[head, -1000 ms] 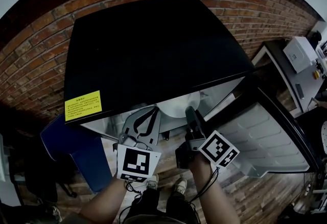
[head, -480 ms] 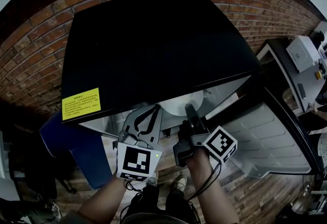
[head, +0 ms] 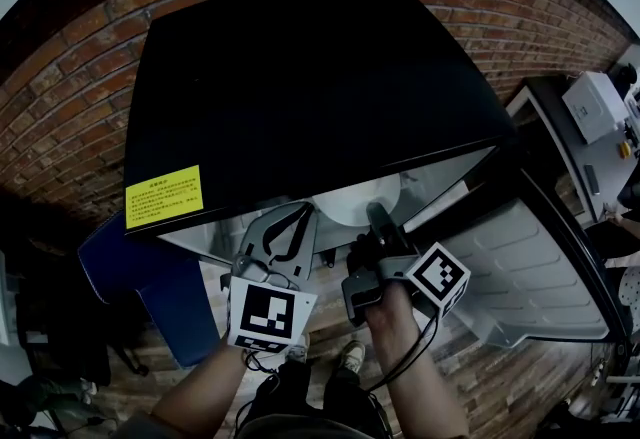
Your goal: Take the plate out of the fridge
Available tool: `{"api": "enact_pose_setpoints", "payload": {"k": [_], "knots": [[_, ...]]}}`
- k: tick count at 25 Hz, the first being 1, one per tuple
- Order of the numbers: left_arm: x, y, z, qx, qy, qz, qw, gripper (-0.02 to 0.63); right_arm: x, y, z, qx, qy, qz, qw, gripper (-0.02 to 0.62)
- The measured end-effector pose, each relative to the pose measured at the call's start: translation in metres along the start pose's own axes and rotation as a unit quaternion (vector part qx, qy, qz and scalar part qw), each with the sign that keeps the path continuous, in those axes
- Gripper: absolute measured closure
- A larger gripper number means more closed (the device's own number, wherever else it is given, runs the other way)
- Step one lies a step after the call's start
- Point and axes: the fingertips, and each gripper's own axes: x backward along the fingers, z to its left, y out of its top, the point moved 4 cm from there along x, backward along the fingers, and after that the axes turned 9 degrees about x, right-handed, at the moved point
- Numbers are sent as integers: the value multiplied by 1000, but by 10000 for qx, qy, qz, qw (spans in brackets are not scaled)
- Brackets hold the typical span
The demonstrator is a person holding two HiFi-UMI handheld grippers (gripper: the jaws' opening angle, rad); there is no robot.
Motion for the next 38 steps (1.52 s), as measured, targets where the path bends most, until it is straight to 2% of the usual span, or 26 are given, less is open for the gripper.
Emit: {"api": "enact_pose_setpoints", "payload": {"k": [5,10,17,29,38], "knots": [[3,2,-3,-18,-15,-23,10000,588,9,-1,-1,-152,-162,-69,9997,565],[8,2,-6,-41,-48,-20,10000,588,18,-6,-6,-582,-300,-92,9978,565],[14,8,-10,-85,-56,-62,9999,588,29,-5,0,-601,-299,-90,9977,565],[30,29,-17,-173,-76,-250,9995,588,62,13,36,-537,-156,-189,9983,565],[44,49,-41,-290,-320,-486,9979,588,107,27,55,-430,-102,-461,9980,565]]}}
